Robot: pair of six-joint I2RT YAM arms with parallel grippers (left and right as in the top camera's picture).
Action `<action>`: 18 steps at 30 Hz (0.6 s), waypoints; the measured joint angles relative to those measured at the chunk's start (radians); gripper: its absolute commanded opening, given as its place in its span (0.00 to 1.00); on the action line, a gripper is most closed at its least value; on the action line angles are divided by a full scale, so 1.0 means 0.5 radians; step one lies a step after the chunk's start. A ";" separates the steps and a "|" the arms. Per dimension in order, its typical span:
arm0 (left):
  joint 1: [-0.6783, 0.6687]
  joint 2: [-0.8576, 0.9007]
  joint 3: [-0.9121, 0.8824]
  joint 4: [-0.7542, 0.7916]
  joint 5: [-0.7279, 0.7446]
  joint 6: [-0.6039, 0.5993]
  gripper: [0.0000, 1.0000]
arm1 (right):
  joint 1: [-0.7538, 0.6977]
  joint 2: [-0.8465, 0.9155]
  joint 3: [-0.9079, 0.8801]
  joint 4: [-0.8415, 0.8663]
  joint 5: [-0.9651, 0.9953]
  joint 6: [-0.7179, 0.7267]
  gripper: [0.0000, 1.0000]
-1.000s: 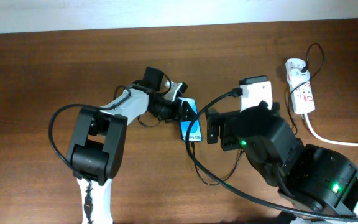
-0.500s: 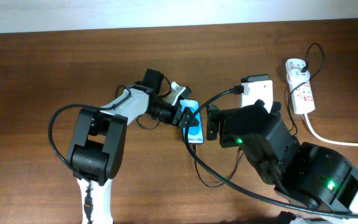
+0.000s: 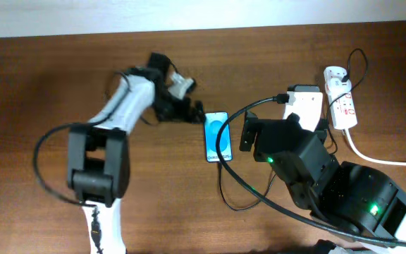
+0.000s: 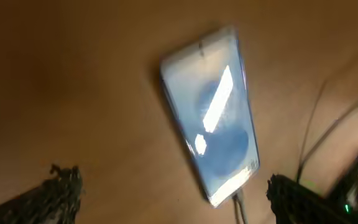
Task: Plug charger to phone and switch on socket
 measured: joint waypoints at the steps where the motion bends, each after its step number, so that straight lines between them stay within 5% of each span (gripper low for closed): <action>1: 0.093 -0.029 0.174 -0.089 -0.066 -0.002 0.99 | 0.000 0.005 0.000 0.002 0.019 -0.002 0.75; 3: 0.271 -0.283 0.385 -0.100 -0.181 -0.003 0.99 | 0.000 0.037 -0.002 -0.075 0.044 0.016 0.23; 6: 0.349 -0.811 0.454 0.180 -0.358 -0.004 0.99 | -0.049 0.059 -0.004 -0.401 0.056 0.346 0.06; 9: 0.344 -1.419 0.523 0.352 -0.616 -0.003 0.99 | -0.428 0.057 -0.004 -0.731 0.017 0.784 0.04; 12: 0.345 -1.645 0.535 0.266 -0.906 -0.003 0.99 | -1.069 0.066 -0.004 -0.742 -0.167 0.896 0.04; 16: 0.346 -1.675 0.507 0.111 -1.099 0.089 0.99 | -2.090 0.326 0.004 -0.463 -0.761 0.527 0.04; 18: 0.365 -1.712 0.506 0.088 -1.116 0.120 0.99 | -2.374 0.614 0.008 -0.388 -0.986 0.408 0.04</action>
